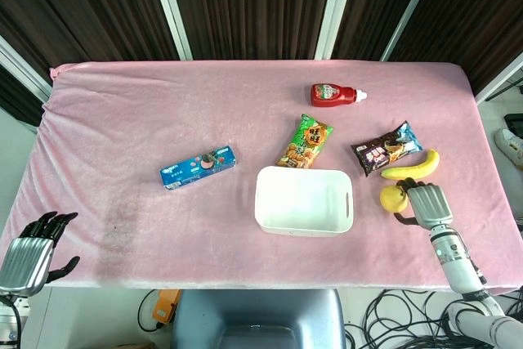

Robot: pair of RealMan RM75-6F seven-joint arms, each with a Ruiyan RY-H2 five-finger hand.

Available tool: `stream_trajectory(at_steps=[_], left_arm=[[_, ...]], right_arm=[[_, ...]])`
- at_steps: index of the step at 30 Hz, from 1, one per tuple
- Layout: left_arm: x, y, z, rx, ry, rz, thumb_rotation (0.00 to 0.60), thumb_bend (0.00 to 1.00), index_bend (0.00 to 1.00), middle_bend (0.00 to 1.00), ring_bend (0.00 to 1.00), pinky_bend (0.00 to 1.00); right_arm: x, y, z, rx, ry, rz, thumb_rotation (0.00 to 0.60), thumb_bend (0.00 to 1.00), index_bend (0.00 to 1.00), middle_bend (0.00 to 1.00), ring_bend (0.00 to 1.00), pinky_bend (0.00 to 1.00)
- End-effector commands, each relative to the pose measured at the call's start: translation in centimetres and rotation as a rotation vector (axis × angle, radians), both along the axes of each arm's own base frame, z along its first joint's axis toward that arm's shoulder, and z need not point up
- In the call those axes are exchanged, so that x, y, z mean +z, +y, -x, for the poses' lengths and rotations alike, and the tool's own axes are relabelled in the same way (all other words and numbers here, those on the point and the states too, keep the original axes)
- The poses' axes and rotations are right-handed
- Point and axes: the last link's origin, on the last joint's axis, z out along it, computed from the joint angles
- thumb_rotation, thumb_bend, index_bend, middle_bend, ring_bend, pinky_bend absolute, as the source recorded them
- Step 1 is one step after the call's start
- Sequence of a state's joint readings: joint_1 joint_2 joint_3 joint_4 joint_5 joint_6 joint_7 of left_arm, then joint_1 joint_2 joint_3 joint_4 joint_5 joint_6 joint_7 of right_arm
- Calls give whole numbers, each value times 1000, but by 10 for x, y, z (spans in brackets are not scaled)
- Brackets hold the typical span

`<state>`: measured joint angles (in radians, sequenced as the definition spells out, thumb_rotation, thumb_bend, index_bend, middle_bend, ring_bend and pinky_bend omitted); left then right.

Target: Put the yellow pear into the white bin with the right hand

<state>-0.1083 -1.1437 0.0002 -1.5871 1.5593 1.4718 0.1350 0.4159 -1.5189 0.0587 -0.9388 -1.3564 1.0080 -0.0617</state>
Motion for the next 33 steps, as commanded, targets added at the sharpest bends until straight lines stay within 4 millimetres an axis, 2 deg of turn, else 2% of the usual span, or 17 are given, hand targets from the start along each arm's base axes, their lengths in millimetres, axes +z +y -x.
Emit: stream_trajectory(at_steps=[1,4,9,13,18,22,24,26,28,30,31,33], left_arm=[[0,0,0,-1,0,-1,600,202,203,258,168,298],[0,0,0,-1,-1,-1,600,202,203,258,168,298],[0,0,0,-1,0,-1,600,202,203,258,168,298],[0,0,0,1,1,0,600,202,203,258,169,298],[-1,1,0,0,5,5,600,203,203,258,168,298],[-1,0,-1,-1,6,5,600,202,203,259,169,298],[-1,1,0,0,5,2,600,202,203,258,169,298],[-1,1,0,1,4,2,600,202,203,258,169,298],[0,0,0,3,3,0,600,202,202,258,168,299],[1,0,0,2,-1,-3,600,202,202,258,169,299],[1,0,0,1,-2,-4,600,202,202,258,169,299],[2,0,1,1,-4,-6,600,202,202,258,168,299]], right_arm=[[-1,0,-2,25,-4,24,600,906,706,520,600,725],[1,1,-3,57,-8,49,600,999,766,558,635,748],[11,5,-14,149,-25,165,600,1000,776,567,642,752],[21,11,-38,256,-85,264,600,1000,776,567,642,752],[28,24,-78,362,-208,226,600,1000,766,568,642,751],[22,27,-102,396,-218,156,600,1000,737,568,632,750],[11,25,-116,416,-217,97,600,990,711,567,613,743],[2,23,-127,434,-227,55,600,943,686,565,590,727],[-8,23,-135,436,-240,7,600,852,624,528,534,680],[-15,24,-142,437,-255,-29,600,748,524,445,446,607],[-17,25,-144,436,-262,-41,600,657,443,374,364,532],[-19,25,-146,436,-269,-53,600,562,361,299,264,434]])
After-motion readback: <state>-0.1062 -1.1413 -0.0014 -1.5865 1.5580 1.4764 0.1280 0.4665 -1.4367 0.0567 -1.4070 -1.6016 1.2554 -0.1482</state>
